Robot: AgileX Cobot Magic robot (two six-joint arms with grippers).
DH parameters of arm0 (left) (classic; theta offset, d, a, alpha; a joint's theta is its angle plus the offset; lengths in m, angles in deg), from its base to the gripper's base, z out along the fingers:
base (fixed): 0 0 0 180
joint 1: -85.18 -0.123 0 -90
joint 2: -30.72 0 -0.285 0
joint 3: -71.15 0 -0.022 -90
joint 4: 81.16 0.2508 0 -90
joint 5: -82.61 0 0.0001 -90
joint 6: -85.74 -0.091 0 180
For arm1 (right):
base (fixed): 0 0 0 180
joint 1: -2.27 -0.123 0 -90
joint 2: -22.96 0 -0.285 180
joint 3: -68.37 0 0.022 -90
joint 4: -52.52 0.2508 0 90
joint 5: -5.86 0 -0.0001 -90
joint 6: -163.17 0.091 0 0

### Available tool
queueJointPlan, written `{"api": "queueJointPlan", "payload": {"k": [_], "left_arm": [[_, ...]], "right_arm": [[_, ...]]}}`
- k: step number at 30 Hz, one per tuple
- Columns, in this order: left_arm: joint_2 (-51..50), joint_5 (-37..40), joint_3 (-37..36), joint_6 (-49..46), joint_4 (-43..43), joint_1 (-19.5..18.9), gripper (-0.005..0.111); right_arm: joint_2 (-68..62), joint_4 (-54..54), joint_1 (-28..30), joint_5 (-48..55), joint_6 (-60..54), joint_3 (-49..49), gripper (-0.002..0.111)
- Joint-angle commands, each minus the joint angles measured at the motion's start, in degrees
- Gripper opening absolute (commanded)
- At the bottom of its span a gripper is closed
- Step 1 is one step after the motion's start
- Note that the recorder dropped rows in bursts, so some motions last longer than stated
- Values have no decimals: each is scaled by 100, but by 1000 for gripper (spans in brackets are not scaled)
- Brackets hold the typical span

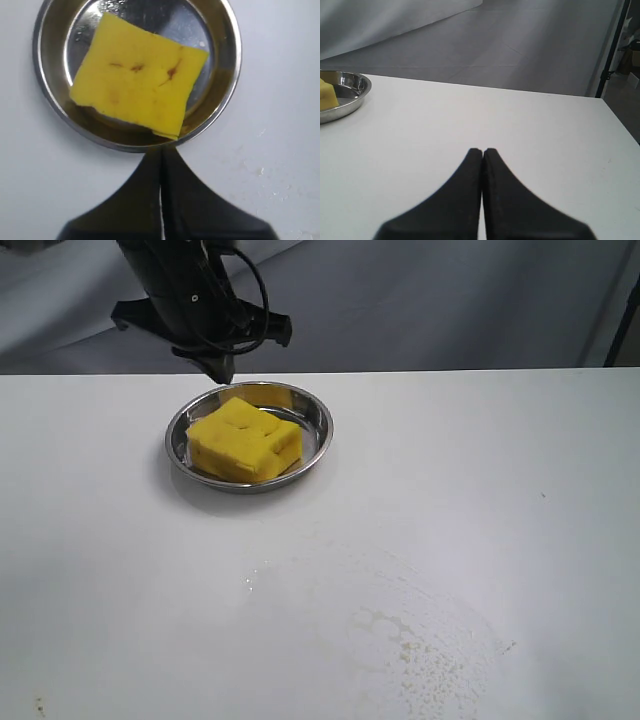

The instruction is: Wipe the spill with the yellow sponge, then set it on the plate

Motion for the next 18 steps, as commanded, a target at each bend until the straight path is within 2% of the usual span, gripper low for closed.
{"api": "queueJointPlan", "payload": {"k": [1, 4, 6, 9, 10, 14, 16, 18], "left_arm": [[494, 69, -496, 103, 178, -16, 0], [1069, -308, -1256, 115, 152, -110, 0], [1420, -255, -1760, 115, -73, -392, 0], [2164, -358, -2757, 102, -430, -1111, 0], [2364, -414, -2989, 87, -420, -1243, 0], [3852, -917, -4562, -145, -373, -2266, 0], [4521, -970, -5084, -248, -388, -2784, 0], [4995, -1087, -5400, -465, -388, -3095, 0]], "right_arm": [[26, -88, 9, -79, 32, 20, 0], [26, -88, 9, -79, 32, 20, 0], [26, -88, 9, -79, 32, 20, 0], [26, -88, 9, -79, 32, 20, 0], [26, -88, 9, -79, 32, 20, 0], [26, -88, 9, -79, 32, 20, 0], [26, -88, 9, -79, 32, 20, 0], [26, -88, 9, -79, 32, 20, 0]]}}
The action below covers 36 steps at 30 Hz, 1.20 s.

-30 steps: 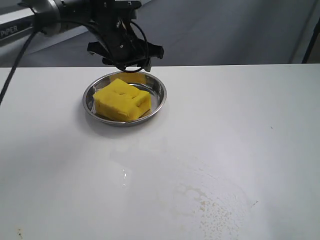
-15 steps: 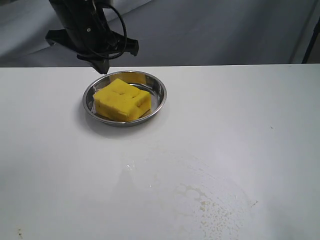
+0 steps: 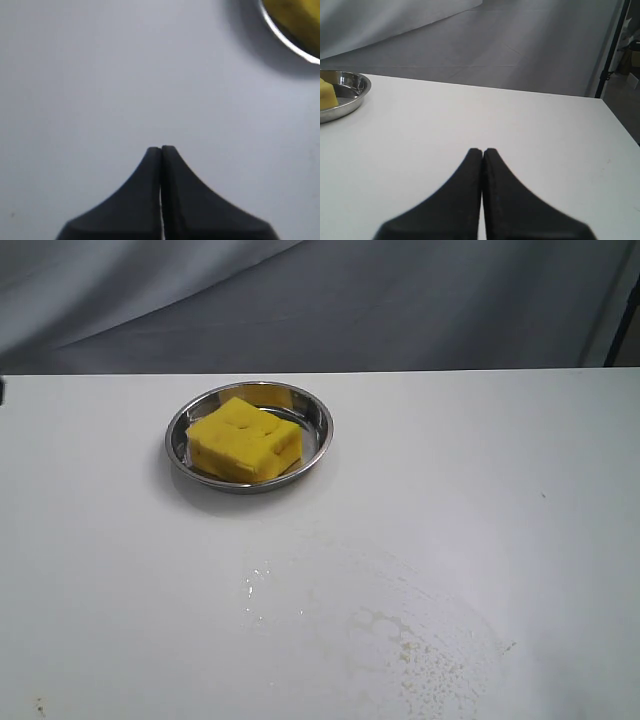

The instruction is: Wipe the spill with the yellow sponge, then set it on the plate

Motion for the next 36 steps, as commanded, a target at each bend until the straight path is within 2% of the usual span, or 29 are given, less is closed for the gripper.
{"api": "queueJointPlan", "payload": {"k": [1, 3, 5, 8, 11, 14, 17, 21, 25, 29, 31, 36], "left_arm": [[1047, -246, -677, -361, -56, -598, 0], [1968, -379, -1119, -636, -56, -886, 0], [2590, -391, -1349, -731, -56, -985, 0], [3473, -338, -1616, -805, -209, -975, 0], [4261, -332, -1808, -834, -774, -975, 0], [5022, -358, -1932, -1412, -1492, -975, 0], [5726, -371, -1932, -1812, -1816, -975, 0], [6660, -476, -1932, -1827, -1467, -975, 0], [7564, -614, -1932, -1776, -607, -975, 0], [7564, -478, -1729, -1457, -407, -963, 0], [7564, -744, -1729, -1147, -494, -963, 0], [7564, -1757, -2123, -1057, -457, -963, 0]], "right_arm": [[26, -71, 9, -79, 32, 20, 0], [26, -71, 9, -79, 32, 20, 0], [26, -71, 9, -79, 32, 20, 0], [26, -71, 9, -79, 32, 20, 0], [26, -71, 9, -79, 32, 20, 0], [26, -71, 9, -79, 32, 20, 0], [26, -71, 9, -79, 32, 20, 0], [26, -71, 9, -79, 32, 20, 0], [26, -106, 9, -79, 32, 20, 0], [26, -106, 9, -96, 32, 20, 0], [26, -33, 9, -109, 32, 20, 0], [26, -34, 9, -149, 32, 20, 0]]}}
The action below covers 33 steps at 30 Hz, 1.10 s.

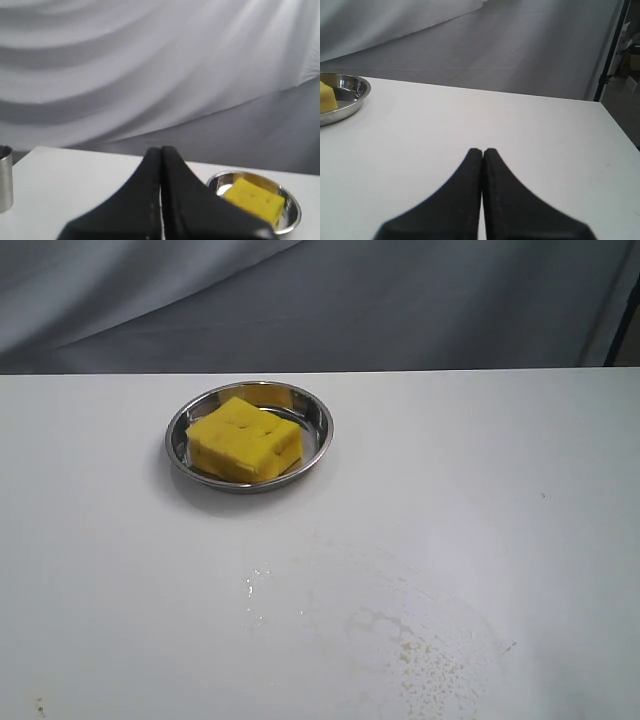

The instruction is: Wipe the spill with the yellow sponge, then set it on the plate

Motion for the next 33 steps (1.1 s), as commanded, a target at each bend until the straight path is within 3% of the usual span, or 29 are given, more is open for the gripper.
{"api": "queueJointPlan", "payload": {"k": [1, 14, 23, 33], "left_arm": [[24, -980, -476, 133, 29, -6, 0], [24, -3311, -3153, 146, -18, -19, 0], [24, -4978, -4457, 162, -36, -19, 0], [24, -4297, -4457, 84, 449, -19, 0]], "right_arm": [[14, -10, 9, -98, 32, 20, 0], [14, -10, 9, -98, 32, 20, 0], [14, -10, 9, -98, 32, 20, 0], [14, -10, 9, -98, 32, 20, 0]]}}
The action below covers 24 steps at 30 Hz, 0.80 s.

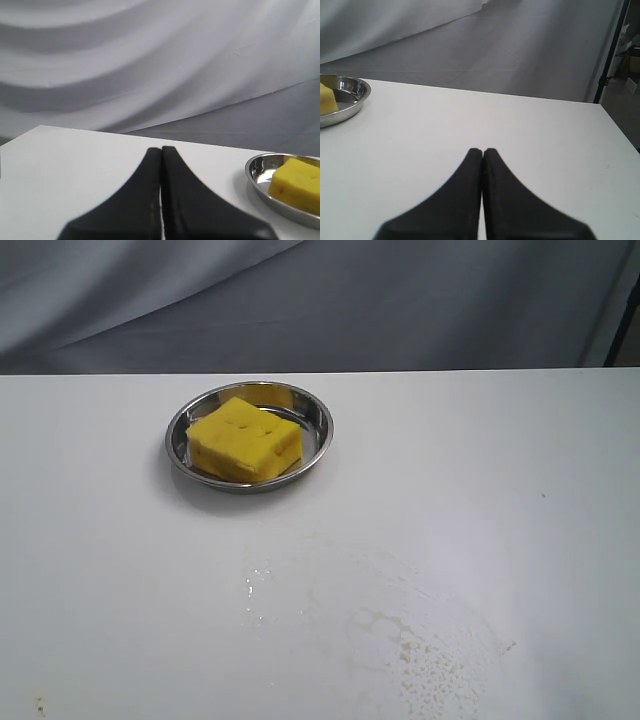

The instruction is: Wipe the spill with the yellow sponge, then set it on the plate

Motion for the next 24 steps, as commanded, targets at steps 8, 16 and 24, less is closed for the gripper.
{"api": "queueJointPlan", "payload": {"k": [8, 16, 24], "left_arm": [[12, 488, -27, 53, 175, -19, 0], [12, 467, -27, 49, -73, -19, 0], [12, 467, -27, 49, -73, -19, 0]], "right_arm": [[14, -10, 9, -64, 32, 20, 0], [14, -10, 9, -64, 32, 20, 0], [14, -10, 9, -64, 32, 20, 0]]}}
